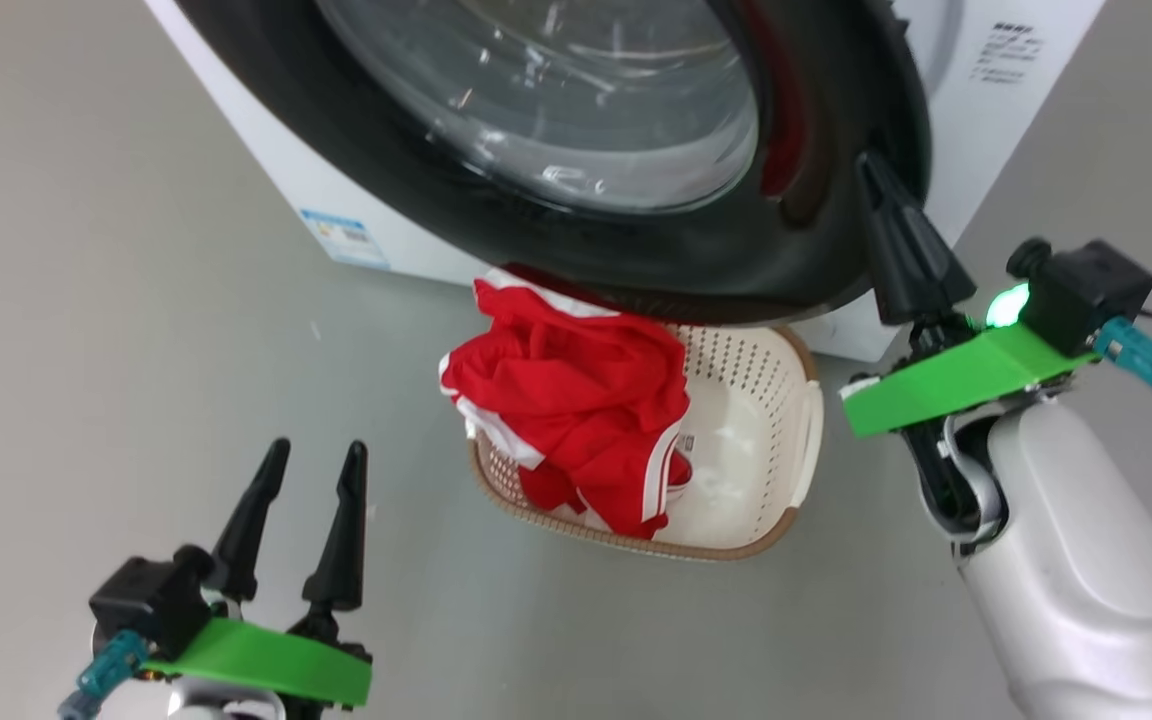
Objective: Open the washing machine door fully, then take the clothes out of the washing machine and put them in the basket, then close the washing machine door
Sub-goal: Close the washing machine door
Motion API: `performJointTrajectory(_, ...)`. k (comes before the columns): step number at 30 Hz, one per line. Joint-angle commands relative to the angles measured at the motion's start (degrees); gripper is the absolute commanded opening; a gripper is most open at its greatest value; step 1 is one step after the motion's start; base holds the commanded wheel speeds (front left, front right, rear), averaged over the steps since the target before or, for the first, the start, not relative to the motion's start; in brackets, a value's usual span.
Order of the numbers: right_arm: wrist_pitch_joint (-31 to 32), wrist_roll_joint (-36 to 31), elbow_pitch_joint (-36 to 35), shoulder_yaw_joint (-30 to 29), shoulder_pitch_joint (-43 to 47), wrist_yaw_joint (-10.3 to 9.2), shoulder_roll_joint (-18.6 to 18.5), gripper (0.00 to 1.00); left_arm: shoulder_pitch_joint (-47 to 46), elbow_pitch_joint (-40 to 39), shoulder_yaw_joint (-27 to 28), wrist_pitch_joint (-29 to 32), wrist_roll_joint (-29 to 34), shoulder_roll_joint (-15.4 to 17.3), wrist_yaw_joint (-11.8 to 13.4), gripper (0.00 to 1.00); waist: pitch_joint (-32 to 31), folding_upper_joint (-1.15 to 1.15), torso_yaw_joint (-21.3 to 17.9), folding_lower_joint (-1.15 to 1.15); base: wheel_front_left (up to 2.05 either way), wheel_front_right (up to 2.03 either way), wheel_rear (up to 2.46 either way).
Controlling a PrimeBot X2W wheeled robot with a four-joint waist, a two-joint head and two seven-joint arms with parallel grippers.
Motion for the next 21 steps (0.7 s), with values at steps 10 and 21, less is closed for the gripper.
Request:
performJointTrajectory(10, -0.36, -2.06, -0.54, -2.89, -7.28, 0.36, 0.64, 0.0, -4.72, -1.19, 1.06, -0.46, -1.12, 0.16, -0.31, 1.0, 6.28, 0.0, 2.7, 0.0, 0.0, 0.0, 0.0)
performJointTrajectory(21, -0.36, -4.1, 0.16, -8.34, -13.52, 0.36, 0.64, 0.0, -7.32, -1.41, -0.67, -0.46, -1.8, -0.2, -0.31, 1.0, 9.15, 0.0, 4.54, 0.0, 0.0, 0.0, 0.0)
